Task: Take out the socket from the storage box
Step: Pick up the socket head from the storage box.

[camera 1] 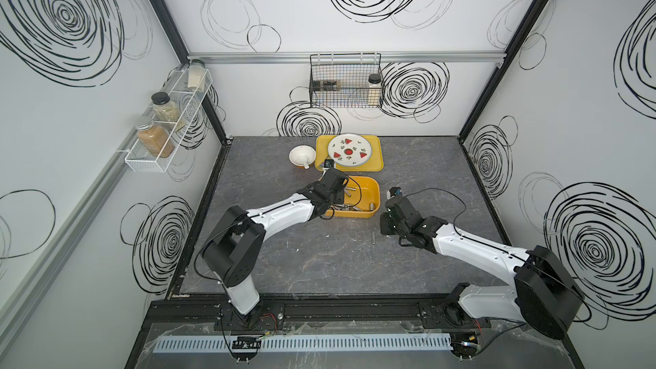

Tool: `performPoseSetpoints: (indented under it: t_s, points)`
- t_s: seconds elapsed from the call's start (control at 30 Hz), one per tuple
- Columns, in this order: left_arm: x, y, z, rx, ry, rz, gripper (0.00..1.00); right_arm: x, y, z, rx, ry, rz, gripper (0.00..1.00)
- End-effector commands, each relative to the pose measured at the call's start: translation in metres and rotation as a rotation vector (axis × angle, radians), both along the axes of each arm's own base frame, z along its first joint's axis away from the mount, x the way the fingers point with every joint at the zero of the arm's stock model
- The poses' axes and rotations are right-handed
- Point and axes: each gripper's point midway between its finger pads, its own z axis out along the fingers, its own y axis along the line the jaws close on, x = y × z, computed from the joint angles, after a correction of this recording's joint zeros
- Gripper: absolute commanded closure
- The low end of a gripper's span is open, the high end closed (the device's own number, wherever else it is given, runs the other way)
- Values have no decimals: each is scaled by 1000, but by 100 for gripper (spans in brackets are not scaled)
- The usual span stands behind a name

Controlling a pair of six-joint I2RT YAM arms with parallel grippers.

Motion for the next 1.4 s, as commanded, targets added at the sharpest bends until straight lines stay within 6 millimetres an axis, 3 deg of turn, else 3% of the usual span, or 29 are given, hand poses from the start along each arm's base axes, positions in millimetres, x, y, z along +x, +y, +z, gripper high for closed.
performPoseSetpoints:
  t_s: [0.0,0.13,0.33,1.0,1.37]
  points:
    - [12,-8,-10,92,9,-80,53,1,8,-8,5,2,32,70]
    - [27,-16,-27,134,37,-124,53,-2,8,-17,-4,23,41,71]
    - [33,-32,-44,126,94,-233,51,-4,8,-20,-1,28,50,71]
    - [62,-15,-52,118,138,-314,46,-6,10,-37,-28,72,64,71]
    - [59,-6,-83,146,194,-308,47,-5,9,-38,-42,78,64,71]
